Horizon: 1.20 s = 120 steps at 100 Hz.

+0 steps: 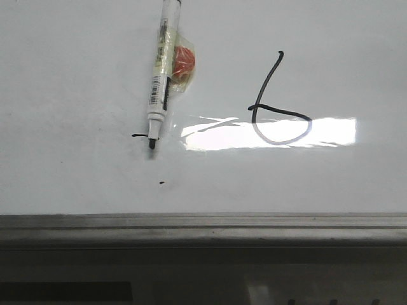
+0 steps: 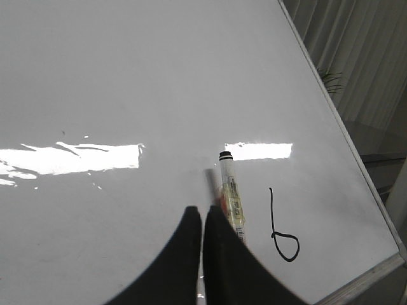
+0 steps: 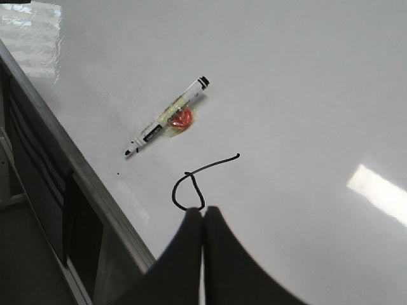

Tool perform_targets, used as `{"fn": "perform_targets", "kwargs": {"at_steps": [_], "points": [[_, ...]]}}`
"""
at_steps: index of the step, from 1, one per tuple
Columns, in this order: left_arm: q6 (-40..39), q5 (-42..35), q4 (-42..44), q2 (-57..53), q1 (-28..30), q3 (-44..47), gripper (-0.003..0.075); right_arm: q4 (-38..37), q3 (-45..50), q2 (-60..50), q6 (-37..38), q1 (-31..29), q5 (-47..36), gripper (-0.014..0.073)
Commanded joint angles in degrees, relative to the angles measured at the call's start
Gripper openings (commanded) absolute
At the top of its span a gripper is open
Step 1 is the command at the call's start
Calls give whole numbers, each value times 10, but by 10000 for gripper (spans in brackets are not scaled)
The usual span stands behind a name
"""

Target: Write number 6 on whiteboard

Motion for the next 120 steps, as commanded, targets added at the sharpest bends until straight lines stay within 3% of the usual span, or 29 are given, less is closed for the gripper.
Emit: {"fn": "perform_targets", "kwargs": {"at_steps": [1,27,34,41,48,63,70,77,90,120], "points": [[1,23,-13,6,-4,-14,-20,-12,-13,8,0,-3,-41,-65],[0,20,4,5,4,-8,-20,-12,-13,8,0,-3,-41,-65],[-13,38,89,5,26,10,-20,-12,-13,8,0,-3,-41,-65],[-76,74,227,5,62,36,-20,-12,-13,8,0,-3,-41,-65],[-212,96,375,5,111,63,-20,-12,-13,8,0,-3,-41,-65],[-636,169,777,5,247,104,-20,-12,-13,8,0,-3,-41,-65],[-769,213,877,5,309,120,-20,-12,-13,8,0,-3,-41,-65],[-815,274,905,4,361,135,-20,-12,-13,8,0,-3,-41,-65],[-816,388,914,-21,426,148,-20,-12,-13,8,0,-3,-41,-65],[-871,392,943,-80,462,178,-20,-12,-13,8,0,-3,-41,-65]]}}
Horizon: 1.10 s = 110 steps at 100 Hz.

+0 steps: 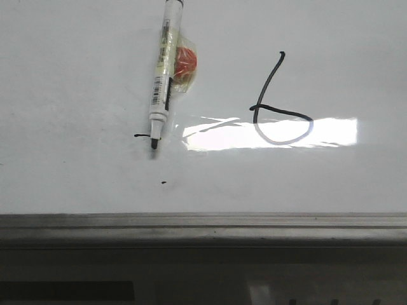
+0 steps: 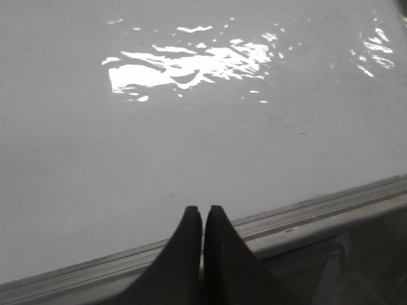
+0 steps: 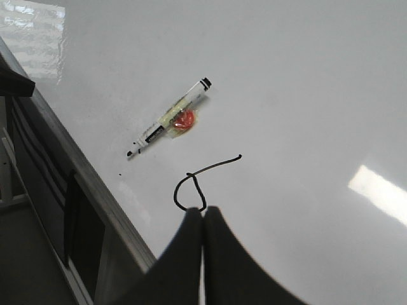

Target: Write number 6 on whiteboard

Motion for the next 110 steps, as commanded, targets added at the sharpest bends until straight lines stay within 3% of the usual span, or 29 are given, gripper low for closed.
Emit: {"fn": "perform_targets", "kwargs": {"at_steps": [1,81,89,97,110], "points": [[-17,-32,1,-14,3,13,-20,-11,-13,8,-1,-3,-43,-65],[-17,-30,-5,-14,3,13,-20,-11,-13,8,-1,-3,-39,-65],[-17,-30,-5,-14,3,13,-20,-61,2,8,-1,-3,-28,-65],[-17,-30,-5,-14,3,13,-20,-89,43,8,8,-19,-106,-65],[-17,-30,-5,-14,3,13,-20,-88,129,13,129,-116,-268,-65]]}}
